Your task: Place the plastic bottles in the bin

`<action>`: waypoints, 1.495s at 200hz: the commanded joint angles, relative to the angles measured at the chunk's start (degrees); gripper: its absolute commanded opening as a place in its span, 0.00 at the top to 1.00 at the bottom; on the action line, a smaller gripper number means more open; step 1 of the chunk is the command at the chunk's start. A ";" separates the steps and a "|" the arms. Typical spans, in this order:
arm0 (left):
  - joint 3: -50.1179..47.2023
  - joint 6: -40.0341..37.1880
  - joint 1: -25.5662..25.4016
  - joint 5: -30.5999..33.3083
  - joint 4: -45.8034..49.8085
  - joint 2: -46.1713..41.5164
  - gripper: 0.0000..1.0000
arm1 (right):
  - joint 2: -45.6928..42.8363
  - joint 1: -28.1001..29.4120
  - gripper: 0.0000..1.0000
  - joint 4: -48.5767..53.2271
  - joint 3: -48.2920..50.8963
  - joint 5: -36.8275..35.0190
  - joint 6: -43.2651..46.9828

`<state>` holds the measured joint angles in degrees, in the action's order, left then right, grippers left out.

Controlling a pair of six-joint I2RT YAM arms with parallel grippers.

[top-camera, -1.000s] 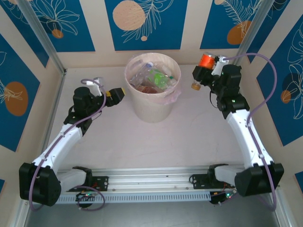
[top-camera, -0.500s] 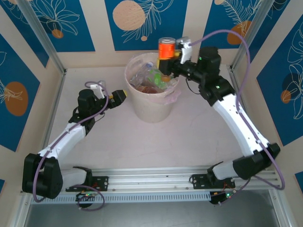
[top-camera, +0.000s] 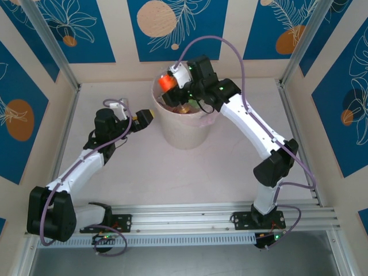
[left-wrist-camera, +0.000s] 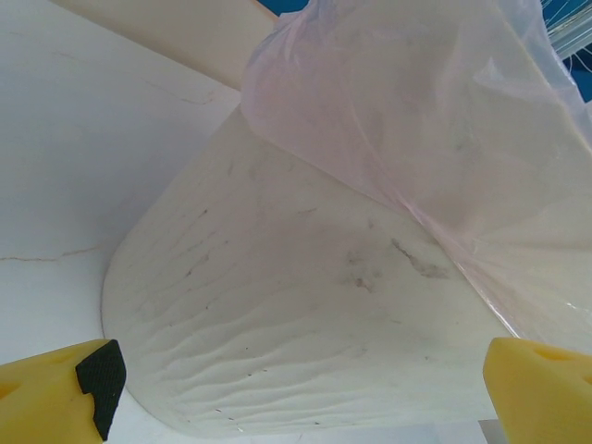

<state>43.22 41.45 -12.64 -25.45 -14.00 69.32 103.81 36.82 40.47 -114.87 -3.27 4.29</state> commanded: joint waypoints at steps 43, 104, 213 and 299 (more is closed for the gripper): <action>-0.07 -2.08 0.50 1.32 1.60 -0.94 0.00 | -2.36 0.70 0.21 4.22 -3.70 -4.22 1.48; 0.37 -2.30 0.51 1.72 2.57 -0.68 0.00 | 1.32 1.33 0.37 8.27 -4.31 -13.74 4.63; 1.42 -4.26 0.49 4.43 5.97 -2.46 0.00 | -3.16 0.20 0.36 9.27 -3.32 -15.99 7.15; 4.21 -11.21 1.54 26.16 19.68 -8.61 0.00 | -32.61 -10.78 0.00 -19.59 29.56 -15.75 -9.14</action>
<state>44.23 35.14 -12.56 -11.94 -1.54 64.34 82.00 30.24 34.06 -96.55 -20.58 2.28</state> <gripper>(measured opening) 0.999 0.918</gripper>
